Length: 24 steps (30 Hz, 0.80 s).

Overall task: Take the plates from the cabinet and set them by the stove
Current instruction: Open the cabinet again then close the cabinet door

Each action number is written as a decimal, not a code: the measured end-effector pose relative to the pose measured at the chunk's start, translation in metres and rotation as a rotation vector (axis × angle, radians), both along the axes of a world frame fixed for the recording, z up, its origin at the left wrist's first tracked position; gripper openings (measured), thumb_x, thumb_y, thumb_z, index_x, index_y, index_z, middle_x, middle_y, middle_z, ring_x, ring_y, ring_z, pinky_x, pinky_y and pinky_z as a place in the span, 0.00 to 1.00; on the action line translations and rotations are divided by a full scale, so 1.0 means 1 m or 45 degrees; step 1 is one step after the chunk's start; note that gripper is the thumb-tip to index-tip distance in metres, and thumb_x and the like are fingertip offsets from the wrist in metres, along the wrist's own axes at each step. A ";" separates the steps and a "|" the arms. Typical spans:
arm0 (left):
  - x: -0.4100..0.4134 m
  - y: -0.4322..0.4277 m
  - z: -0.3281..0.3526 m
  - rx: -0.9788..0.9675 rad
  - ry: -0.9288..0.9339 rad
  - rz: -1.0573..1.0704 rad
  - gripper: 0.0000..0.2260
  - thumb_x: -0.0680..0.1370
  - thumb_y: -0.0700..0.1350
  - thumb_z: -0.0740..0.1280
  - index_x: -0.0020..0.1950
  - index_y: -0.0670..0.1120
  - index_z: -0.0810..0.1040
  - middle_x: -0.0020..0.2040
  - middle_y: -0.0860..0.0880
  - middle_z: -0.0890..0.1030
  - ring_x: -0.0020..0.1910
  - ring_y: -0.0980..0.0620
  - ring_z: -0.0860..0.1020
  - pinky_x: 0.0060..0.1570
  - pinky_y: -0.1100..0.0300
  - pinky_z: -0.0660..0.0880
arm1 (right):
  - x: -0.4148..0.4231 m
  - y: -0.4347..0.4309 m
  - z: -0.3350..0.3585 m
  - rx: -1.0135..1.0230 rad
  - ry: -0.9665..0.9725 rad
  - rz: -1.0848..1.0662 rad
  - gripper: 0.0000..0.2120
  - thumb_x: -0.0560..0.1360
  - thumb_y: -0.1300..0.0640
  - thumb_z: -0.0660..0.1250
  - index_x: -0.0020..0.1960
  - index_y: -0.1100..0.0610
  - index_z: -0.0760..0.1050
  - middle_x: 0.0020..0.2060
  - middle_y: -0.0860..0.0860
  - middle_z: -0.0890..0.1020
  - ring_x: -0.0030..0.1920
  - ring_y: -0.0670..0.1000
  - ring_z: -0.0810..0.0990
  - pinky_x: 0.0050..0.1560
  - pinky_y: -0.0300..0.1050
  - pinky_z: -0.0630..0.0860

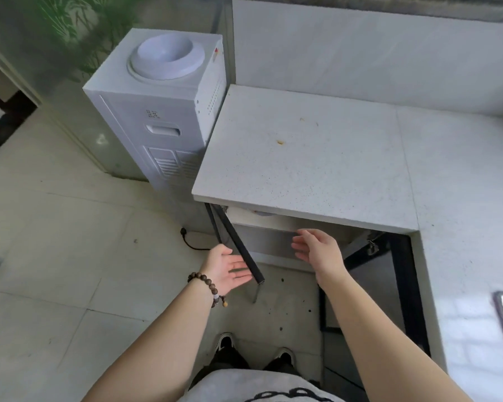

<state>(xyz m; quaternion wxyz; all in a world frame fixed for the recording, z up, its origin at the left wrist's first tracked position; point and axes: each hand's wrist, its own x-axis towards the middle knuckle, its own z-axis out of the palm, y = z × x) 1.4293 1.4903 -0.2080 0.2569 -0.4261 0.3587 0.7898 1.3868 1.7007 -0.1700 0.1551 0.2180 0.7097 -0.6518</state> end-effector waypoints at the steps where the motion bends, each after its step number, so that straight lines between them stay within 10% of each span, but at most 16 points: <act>1: -0.007 0.007 -0.002 0.035 0.011 0.022 0.20 0.78 0.45 0.55 0.58 0.31 0.74 0.55 0.33 0.77 0.55 0.34 0.77 0.52 0.44 0.74 | 0.001 0.006 -0.001 -0.001 -0.014 -0.024 0.08 0.80 0.58 0.61 0.52 0.56 0.79 0.47 0.55 0.84 0.48 0.52 0.84 0.51 0.48 0.81; 12: -0.050 0.056 -0.005 0.111 0.072 0.181 0.23 0.78 0.42 0.53 0.72 0.33 0.64 0.70 0.36 0.70 0.70 0.38 0.69 0.68 0.44 0.66 | 0.012 0.062 -0.009 0.040 -0.078 -0.254 0.08 0.80 0.57 0.61 0.55 0.55 0.78 0.47 0.53 0.84 0.48 0.49 0.84 0.49 0.44 0.81; 24: -0.080 0.072 0.003 -0.037 0.145 0.040 0.23 0.77 0.40 0.53 0.73 0.40 0.64 0.67 0.44 0.73 0.69 0.45 0.69 0.60 0.41 0.70 | 0.014 0.064 -0.015 0.067 -0.095 -0.257 0.09 0.80 0.57 0.61 0.55 0.56 0.79 0.47 0.53 0.85 0.48 0.50 0.84 0.52 0.48 0.81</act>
